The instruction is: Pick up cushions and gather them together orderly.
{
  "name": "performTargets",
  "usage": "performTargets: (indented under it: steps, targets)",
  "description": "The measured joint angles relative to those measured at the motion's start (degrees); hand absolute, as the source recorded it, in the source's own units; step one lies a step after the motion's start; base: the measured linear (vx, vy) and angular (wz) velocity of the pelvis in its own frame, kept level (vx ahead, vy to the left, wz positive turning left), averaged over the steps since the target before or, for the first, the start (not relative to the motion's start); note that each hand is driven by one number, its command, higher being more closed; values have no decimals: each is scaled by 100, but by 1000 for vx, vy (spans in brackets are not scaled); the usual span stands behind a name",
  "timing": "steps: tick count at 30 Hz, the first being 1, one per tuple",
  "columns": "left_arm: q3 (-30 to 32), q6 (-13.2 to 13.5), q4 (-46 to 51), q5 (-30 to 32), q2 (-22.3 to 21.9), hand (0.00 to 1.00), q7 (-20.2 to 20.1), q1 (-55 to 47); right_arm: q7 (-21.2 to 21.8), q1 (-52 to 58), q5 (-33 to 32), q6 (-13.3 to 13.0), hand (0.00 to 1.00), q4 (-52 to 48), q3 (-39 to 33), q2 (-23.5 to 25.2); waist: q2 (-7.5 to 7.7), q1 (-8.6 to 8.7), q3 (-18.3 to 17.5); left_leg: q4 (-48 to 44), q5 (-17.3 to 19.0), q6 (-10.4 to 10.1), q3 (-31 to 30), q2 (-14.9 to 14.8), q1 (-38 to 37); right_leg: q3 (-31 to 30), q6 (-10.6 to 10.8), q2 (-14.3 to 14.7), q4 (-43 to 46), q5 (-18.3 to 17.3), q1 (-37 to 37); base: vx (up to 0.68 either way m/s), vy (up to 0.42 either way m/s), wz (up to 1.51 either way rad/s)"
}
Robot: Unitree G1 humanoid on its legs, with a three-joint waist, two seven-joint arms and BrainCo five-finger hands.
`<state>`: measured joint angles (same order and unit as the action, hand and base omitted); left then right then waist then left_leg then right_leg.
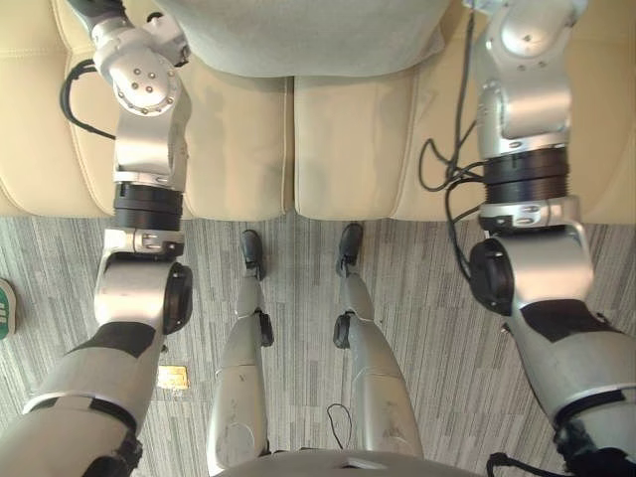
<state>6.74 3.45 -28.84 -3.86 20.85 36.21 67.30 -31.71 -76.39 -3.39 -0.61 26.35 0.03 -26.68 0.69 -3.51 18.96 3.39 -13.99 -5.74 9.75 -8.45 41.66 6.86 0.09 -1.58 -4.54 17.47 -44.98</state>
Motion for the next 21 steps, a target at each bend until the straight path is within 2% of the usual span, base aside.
performTargets:
  steps: [2, 4, 5, 8, 10, 12, 14, 18, 21]
  targets:
    - [12, -18, -116, -69, 273, 0, -186, -185, 148, 38, -300, 38, 0, -4, 6, -236, 2, 50, 3, -4, 3, 0, 17, -1, -162, -15, 1, 0, 29, 0, 140, -28, 65, -3]
    - [118, -46, -113, -131, 342, 0, -284, -371, 164, 231, -567, 32, 0, -167, -113, -372, 12, 45, 9, -6, 22, -11, 42, -7, -291, -61, 9, 11, 31, -15, 253, -26, 47, -6]
    - [296, -89, -113, -263, 384, 0, -314, -555, 154, 612, -805, 30, 0, -451, -328, -447, 14, 44, 10, -8, 31, -17, 49, -12, -421, -96, 14, 22, 4, -28, 392, -27, 43, -5]
    - [506, -105, -89, -341, 631, 0, -416, -891, 153, 1365, -982, 27, 0, -908, -760, -553, 14, 51, 10, 10, 42, -23, 106, -24, -610, -147, 27, 43, 4, -72, 555, -20, 28, -6]
    - [739, -105, -83, -353, 920, 0, -545, -1234, 167, 2034, -1109, 24, 0, -987, -1172, -675, 15, 90, 10, 57, 42, -23, 127, -27, -767, -176, 46, 55, 4, -87, 677, -5, 31, -9]
    - [957, -105, -6, -352, 1014, 0, -677, -1624, 233, 2595, -1271, 22, 0, -1008, -1475, -711, 16, 135, 9, 85, 50, -31, 141, -31, -904, -197, 63, 62, 4, -100, 792, 2, 34, -7]
    - [1112, -105, 136, -355, 1008, 0, -824, -2057, 289, 3204, -1431, 7, 0, -1255, -1794, -701, 17, 144, 9, 81, 81, -34, 163, -36, -1019, -226, 62, 70, 3, -100, 890, 9, 53, -8]
    - [1340, -105, 535, -390, 884, 0, -921, -3059, 304, 4310, -1524, -212, 0, -2031, -2178, -534, 22, 189, 5, 71, 130, -35, 244, -38, -1198, -292, 83, 77, 3, -118, 1034, 16, 42, -9]
    - [1337, -85, 1125, -485, 379, 0, -1021, -4031, 436, 5355, -1444, -302, 0, -2505, -2243, -1, 41, 194, -6, -100, 282, -39, 264, -57, -1387, -306, 100, 81, 3, -228, 1302, 5, 17, -2]
